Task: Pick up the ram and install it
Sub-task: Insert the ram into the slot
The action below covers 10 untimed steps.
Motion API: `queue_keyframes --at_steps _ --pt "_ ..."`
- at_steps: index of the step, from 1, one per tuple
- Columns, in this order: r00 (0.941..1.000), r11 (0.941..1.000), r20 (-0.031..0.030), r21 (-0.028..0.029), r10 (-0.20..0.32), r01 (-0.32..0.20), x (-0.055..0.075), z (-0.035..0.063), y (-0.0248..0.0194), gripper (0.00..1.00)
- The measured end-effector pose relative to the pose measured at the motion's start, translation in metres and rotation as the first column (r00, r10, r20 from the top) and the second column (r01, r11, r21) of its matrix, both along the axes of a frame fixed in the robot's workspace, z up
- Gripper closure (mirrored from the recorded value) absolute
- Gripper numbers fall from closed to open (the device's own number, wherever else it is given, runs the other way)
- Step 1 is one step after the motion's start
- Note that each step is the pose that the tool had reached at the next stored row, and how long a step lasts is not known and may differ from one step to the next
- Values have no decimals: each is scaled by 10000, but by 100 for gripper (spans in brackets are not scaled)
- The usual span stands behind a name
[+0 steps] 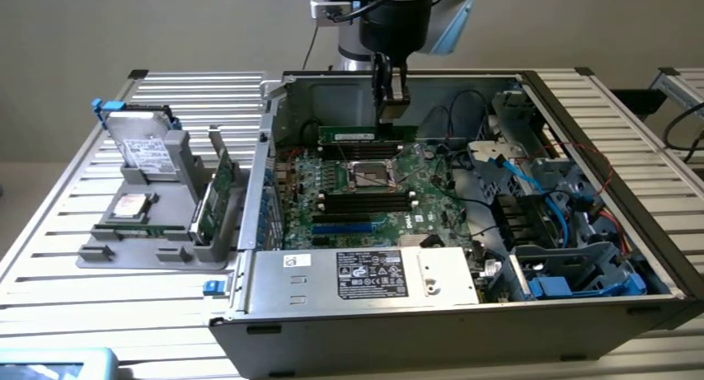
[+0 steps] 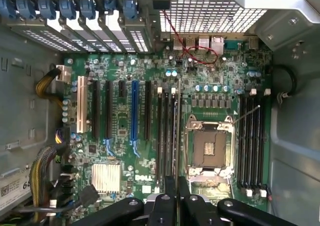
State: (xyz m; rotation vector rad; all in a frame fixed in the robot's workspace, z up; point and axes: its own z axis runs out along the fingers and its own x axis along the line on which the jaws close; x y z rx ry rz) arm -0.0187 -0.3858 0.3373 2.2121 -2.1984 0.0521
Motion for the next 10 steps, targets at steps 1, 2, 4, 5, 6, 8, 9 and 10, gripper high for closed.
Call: queue_keyframes --at_steps 1,2,4,5,6,8,9,10 --pt "10000 10000 0 -1 0 0 0 -13 0 87" --pt "10000 10000 0 -1 0 0 1 -24 -3 87" --pt "10000 10000 0 -1 0 0 1 -47 -7 87" --pt "10000 10000 -1 -4 0 0 1 -63 -8 87" --pt "10000 10000 -1 -6 0 0 1 -78 -8 87" --pt "10000 10000 0 -15 0 0 1 -106 -14 87" --pt "10000 10000 0 -20 1 -1 2 -120 -19 87" --pt "10000 10000 -1 -23 1 -1 2 -135 -28 87"
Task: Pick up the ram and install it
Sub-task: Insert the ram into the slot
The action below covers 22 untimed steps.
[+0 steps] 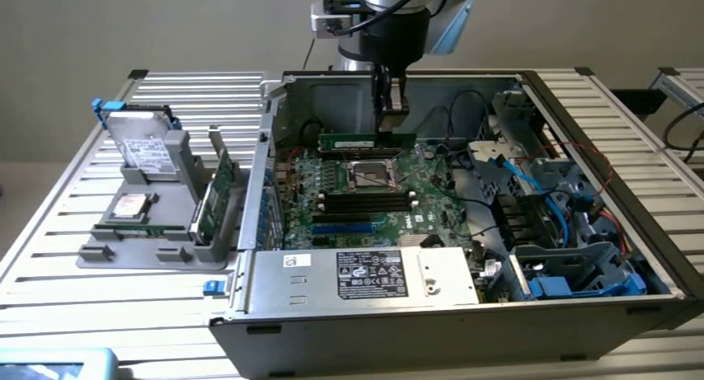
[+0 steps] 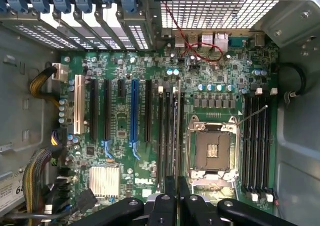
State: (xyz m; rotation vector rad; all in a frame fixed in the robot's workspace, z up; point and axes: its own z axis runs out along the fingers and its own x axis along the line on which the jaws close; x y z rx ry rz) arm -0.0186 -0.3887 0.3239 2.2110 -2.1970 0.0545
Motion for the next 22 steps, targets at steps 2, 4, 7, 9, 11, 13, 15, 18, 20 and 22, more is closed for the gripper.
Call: queue_keyframes --at_steps 2,4,7,9,11,13,15,18,20,22 --pt "10000 10000 0 -21 0 0 5 -25 -8 87" --pt "10000 10000 1 -41 -2 2 10 -52 -10 87" --pt "10000 10000 2 -69 -1 1 12 -88 -14 87" --pt "10000 10000 3 -70 0 0 15 -106 -25 87" --pt "10000 10000 3 -73 -1 1 26 -130 -28 87" --pt "10000 10000 4 -93 -1 1 33 -157 -28 87" --pt "10000 9999 4 -130 -1 1 34 -178 -28 87" --pt "10000 9999 3 -137 -1 1 34 -180 -29 87" --pt "10000 9999 4 -136 -1 1 34 -180 -29 87" --pt "10000 9999 4 -135 -1 1 34 -182 -28 87"
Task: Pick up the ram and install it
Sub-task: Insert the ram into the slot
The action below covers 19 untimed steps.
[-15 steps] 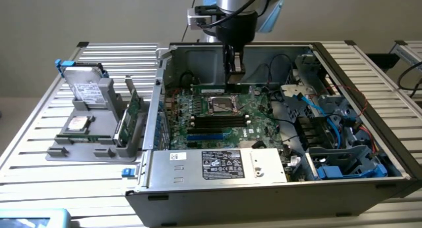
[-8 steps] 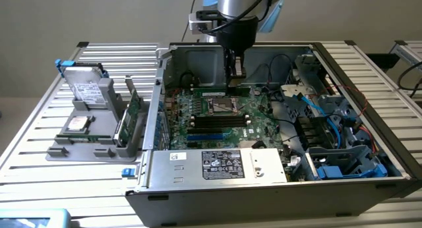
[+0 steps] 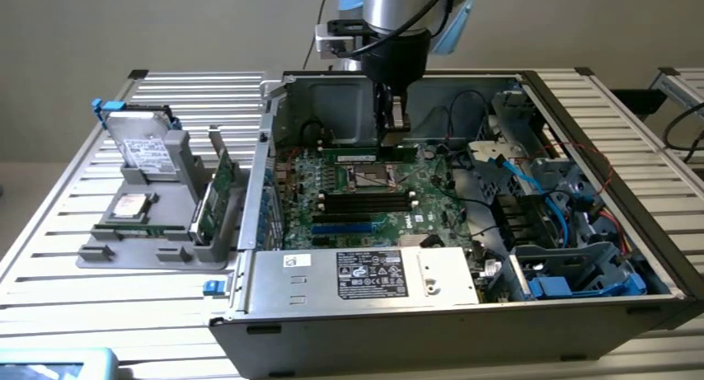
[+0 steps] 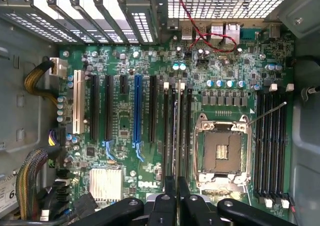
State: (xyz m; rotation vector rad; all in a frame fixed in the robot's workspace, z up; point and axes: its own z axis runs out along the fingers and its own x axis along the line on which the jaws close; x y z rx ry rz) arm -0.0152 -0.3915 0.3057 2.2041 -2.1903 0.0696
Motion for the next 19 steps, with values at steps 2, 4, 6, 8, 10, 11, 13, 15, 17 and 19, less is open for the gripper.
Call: queue_keyframes --at_steps 2,4,6,8,10,11,13,15,17,19 --pt "10000 10000 2 0 0 0 0 -12 0 87" --pt "10000 10000 1 -27 0 0 8 -31 0 87" --pt "10000 10000 0 -77 0 0 15 -53 0 87" --pt "10000 9999 0 -117 -1 1 17 -75 -3 87" --pt "10000 9999 0 -154 1 -1 23 -98 -5 87" --pt "10000 9999 -1 -172 1 -1 29 -111 -5 87" --pt "10000 9998 -1 -195 0 0 37 -140 -5 87" --pt "10000 9998 -1 -201 -1 1 37 -158 -3 87" --pt "10000 9998 0 -200 0 0 38 -169 2 87" --pt "10000 9998 1 -200 1 -1 38 -197 2 87"
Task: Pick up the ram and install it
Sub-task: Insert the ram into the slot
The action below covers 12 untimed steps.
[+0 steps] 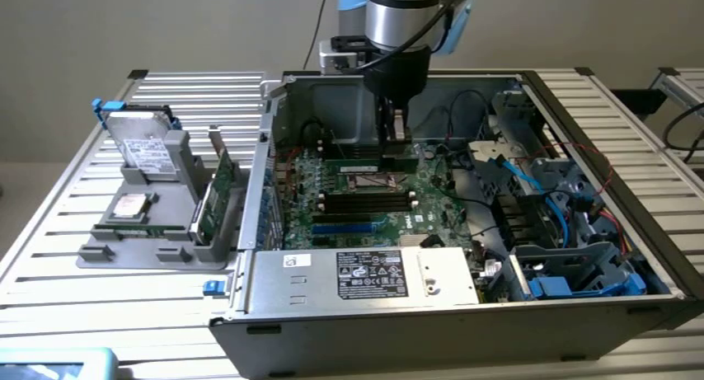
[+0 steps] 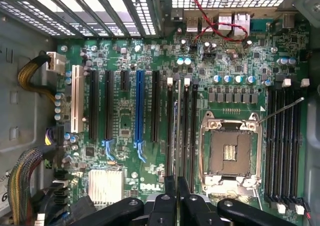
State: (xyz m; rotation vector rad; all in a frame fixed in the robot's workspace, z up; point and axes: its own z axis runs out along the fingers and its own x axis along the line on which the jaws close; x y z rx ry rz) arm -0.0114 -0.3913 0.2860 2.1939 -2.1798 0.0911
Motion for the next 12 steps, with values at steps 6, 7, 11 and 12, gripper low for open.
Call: queue_keyframes --at_steps 6,7,11,12 --pt "10000 10000 -1 -2 -1 1 0 -76 1 87" --pt "10000 10000 -1 -2 0 0 0 -84 1 87" --pt "10000 10000 -1 -2 -1 1 0 -114 1 87" --pt "10000 10000 0 -2 -1 1 0 -124 1 87"
